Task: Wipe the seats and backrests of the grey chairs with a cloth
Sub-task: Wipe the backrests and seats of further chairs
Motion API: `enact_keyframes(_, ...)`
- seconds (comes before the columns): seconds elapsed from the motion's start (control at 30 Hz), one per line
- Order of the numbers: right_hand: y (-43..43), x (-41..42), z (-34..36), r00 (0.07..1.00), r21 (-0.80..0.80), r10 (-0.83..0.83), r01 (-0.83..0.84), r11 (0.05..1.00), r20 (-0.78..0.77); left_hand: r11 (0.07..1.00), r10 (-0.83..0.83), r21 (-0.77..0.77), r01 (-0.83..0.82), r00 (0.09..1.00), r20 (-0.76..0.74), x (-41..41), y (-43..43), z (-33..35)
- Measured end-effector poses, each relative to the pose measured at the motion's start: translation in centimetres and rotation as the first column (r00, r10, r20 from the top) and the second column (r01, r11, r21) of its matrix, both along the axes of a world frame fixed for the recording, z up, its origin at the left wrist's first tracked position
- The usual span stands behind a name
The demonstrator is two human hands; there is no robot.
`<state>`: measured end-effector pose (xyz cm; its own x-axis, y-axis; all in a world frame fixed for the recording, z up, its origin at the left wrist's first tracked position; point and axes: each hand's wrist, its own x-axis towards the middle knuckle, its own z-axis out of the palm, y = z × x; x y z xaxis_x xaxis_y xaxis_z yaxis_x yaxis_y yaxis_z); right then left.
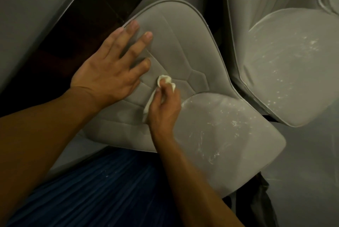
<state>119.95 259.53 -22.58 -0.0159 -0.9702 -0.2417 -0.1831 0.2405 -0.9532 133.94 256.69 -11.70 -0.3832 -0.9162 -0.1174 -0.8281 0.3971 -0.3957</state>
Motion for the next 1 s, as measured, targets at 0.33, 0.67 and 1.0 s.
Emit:
enact_keyframes(0.33, 1.0, -4.8, -2.3, 0.875, -0.068, 0.48, -0.483, 0.873, -0.061, 0.999, -0.005, -0.049, 0.005, 1.0, -0.011, 0.0, 0.2, 0.1)
enact_keyframes(0.67, 2.2, -19.8, -7.5, 0.727, 0.12, 0.633, -0.627, 0.77, -0.266, 0.995, -0.001, -0.099, -0.006, 0.997, -0.071, -0.4, 0.3, 0.1)
enact_keyframes(1.0, 4.1, -24.6, -9.8, 0.608, 0.117, 0.752, -0.753, 0.648, -0.255, 0.863, 0.331, -0.268, -0.429, 0.879, -0.342, -7.0, 5.5, -3.8)
